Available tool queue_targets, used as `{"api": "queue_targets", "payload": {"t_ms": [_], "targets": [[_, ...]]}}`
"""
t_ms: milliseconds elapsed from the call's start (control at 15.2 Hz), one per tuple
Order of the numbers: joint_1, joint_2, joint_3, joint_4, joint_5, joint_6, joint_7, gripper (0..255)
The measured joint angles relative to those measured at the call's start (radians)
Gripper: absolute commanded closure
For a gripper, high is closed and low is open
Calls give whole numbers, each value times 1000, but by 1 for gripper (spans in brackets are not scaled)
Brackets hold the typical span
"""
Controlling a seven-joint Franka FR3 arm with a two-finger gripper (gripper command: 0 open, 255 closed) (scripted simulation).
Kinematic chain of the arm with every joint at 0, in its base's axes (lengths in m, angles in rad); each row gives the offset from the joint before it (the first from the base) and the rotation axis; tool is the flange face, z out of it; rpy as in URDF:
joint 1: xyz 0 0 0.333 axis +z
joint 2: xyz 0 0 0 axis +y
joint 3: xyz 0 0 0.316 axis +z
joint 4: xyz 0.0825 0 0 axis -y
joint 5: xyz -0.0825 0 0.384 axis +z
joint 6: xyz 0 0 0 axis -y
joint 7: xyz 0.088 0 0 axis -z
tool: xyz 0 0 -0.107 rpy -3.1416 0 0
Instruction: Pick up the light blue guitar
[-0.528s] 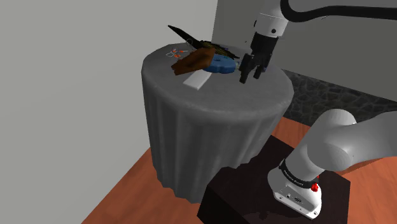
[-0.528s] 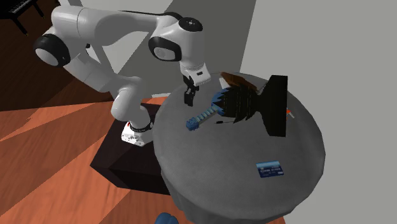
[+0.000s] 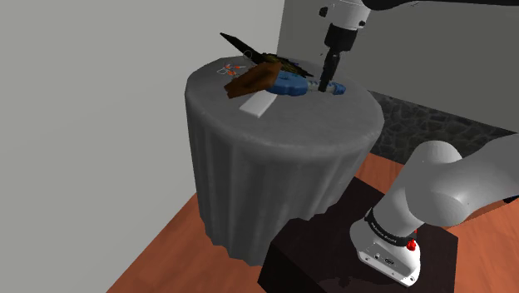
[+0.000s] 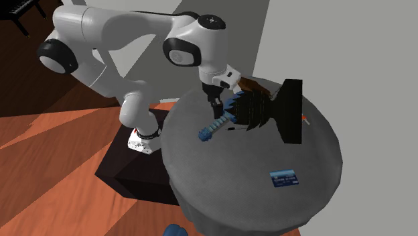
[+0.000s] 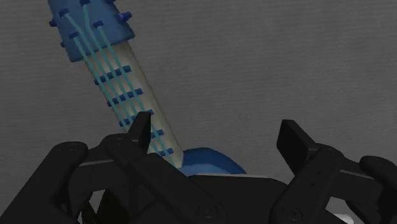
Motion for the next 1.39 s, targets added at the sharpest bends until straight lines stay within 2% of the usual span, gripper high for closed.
{"api": "queue_targets", "payload": {"t_ms": [198,264,462,726,792,1386], "targets": [[71,65,-74,83,-39,18,-282,0],[85,81,-87,95,-43,29,-331,0],[94,91,-101,75,-50,64,-376,0],[93,88,-106,26,-55,114,-379,0],[93,88,-107,19,-56,121,-379,255],[93,90,-109,15,-57,126,-382,255]]}}
